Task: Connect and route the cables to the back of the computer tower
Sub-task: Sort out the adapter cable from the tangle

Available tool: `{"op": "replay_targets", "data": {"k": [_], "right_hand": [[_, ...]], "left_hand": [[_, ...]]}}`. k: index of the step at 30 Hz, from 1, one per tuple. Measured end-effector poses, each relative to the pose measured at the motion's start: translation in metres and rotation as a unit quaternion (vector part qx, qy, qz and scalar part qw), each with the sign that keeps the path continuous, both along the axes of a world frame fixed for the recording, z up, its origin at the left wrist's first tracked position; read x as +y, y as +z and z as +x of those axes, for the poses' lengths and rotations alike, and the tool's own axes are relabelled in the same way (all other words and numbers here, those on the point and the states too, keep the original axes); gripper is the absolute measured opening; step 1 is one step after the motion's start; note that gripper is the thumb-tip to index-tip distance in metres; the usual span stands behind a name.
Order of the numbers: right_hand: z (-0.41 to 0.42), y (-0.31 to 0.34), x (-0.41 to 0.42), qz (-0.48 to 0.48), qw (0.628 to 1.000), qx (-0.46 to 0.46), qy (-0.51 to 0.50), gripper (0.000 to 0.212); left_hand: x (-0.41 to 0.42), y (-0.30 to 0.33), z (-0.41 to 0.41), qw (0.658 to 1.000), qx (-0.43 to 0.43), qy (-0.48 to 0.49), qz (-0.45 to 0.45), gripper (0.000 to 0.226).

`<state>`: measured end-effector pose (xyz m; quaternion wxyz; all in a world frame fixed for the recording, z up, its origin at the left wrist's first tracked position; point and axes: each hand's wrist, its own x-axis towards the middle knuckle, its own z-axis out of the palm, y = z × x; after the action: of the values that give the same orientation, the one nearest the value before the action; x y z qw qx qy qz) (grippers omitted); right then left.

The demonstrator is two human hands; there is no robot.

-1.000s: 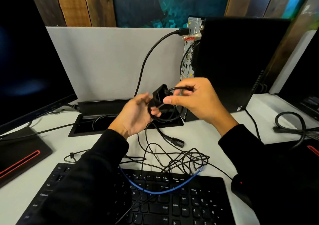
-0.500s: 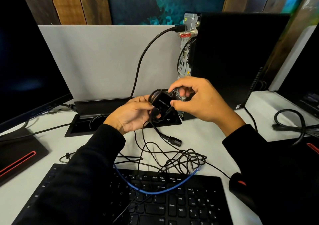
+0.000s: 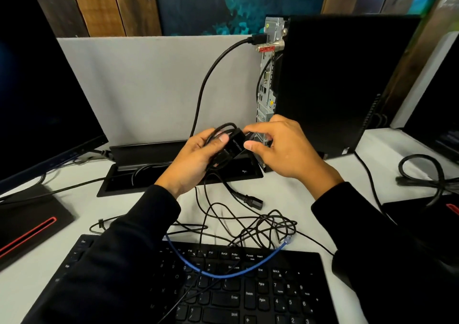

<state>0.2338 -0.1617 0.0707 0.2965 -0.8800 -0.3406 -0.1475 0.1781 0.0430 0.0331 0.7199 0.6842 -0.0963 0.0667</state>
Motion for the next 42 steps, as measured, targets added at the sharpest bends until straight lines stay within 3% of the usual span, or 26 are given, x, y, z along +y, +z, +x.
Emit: {"op": "replay_targets", "data": {"k": [4,7,14,16,20,24,28,32,38,42], "right_hand": [[-0.002,-0.001,0.008,-0.02,1.0,-0.004,-0.002,0.04],[-0.004,-0.003,0.012,0.03,0.999,0.034,-0.02,0.048],[0.0,-0.004,0.0,0.058,0.996,0.041,-0.055,0.025],[0.005,-0.006,-0.009,0.027,0.998,0.023,-0.057,0.016],[0.005,-0.011,-0.01,-0.05,0.998,0.047,-0.013,0.026],[0.005,-0.013,-0.004,-0.063,0.996,0.057,0.011,0.024],[0.004,-0.006,0.002,-0.087,0.995,0.038,0.027,0.039],[0.012,-0.008,0.004,-0.115,0.992,0.037,0.03,0.046],[0.013,-0.003,0.006,-0.157,0.987,0.039,0.026,0.034],[0.012,-0.009,0.013,-0.101,0.994,0.025,-0.033,0.037]], "left_hand": [[0.001,-0.001,0.0,0.997,-0.016,-0.002,0.072,0.019],[-0.001,0.004,0.001,0.994,-0.027,0.004,0.107,0.019],[0.004,0.009,0.006,0.988,-0.064,0.034,0.138,0.018],[0.002,0.006,0.009,0.983,-0.069,0.051,0.164,0.015],[0.0,0.001,0.017,0.975,-0.078,0.098,0.183,0.018],[-0.001,-0.002,0.018,0.974,-0.046,0.141,0.174,0.023],[0.001,0.002,0.017,0.969,-0.049,0.157,0.182,0.021],[0.0,0.006,0.02,0.947,-0.092,0.179,0.251,0.018],[-0.005,0.003,0.028,0.882,-0.092,0.25,0.389,0.023],[-0.007,0.01,0.026,0.907,-0.105,0.225,0.341,0.013]]}}
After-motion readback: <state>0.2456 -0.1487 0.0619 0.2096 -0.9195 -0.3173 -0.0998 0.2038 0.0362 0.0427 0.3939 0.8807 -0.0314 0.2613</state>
